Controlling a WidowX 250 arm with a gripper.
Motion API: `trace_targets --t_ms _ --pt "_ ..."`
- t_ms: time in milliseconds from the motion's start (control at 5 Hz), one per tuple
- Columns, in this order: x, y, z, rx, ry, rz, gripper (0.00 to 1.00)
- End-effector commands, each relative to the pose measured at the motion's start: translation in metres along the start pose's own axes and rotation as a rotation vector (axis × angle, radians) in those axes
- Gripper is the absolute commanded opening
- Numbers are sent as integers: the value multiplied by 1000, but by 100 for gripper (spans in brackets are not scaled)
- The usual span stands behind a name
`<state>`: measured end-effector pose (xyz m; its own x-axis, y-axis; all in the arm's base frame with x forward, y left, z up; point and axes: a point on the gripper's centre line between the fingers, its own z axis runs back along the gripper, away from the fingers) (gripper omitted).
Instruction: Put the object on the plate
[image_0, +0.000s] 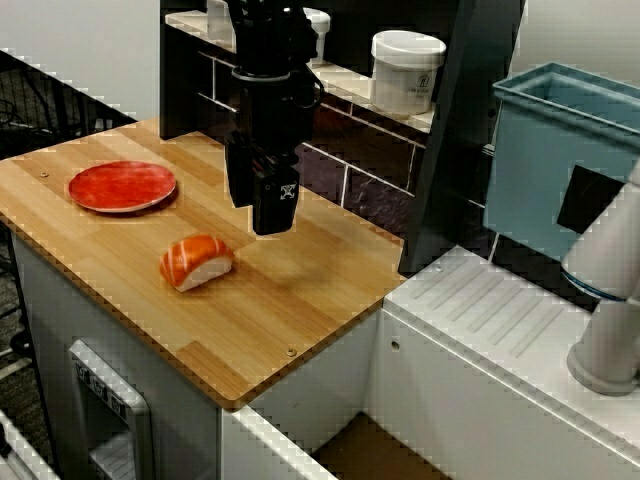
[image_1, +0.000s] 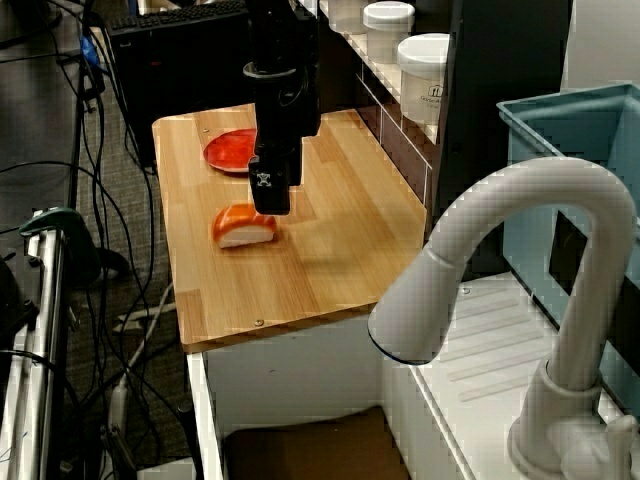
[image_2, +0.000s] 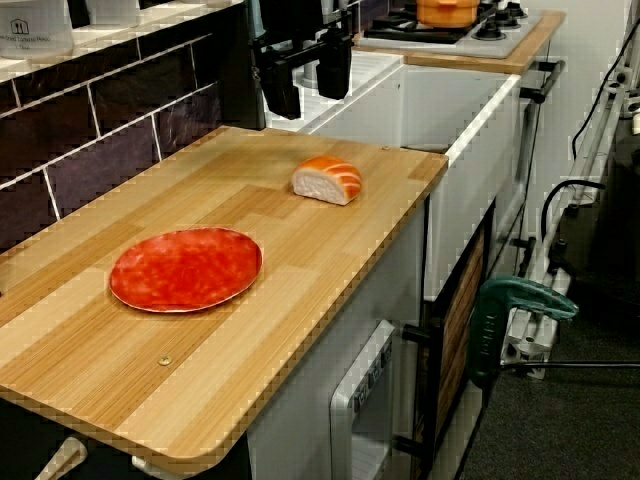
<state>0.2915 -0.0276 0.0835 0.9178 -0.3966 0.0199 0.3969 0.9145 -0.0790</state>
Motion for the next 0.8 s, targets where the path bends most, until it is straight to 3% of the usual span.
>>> trace_targets --t_ms 0,200,600 --pt "0 0 0 0 0 0 100" --pt "-8 14 10 7 -50 -11 100" --pt "-24 37 25 3 -118 67 100"
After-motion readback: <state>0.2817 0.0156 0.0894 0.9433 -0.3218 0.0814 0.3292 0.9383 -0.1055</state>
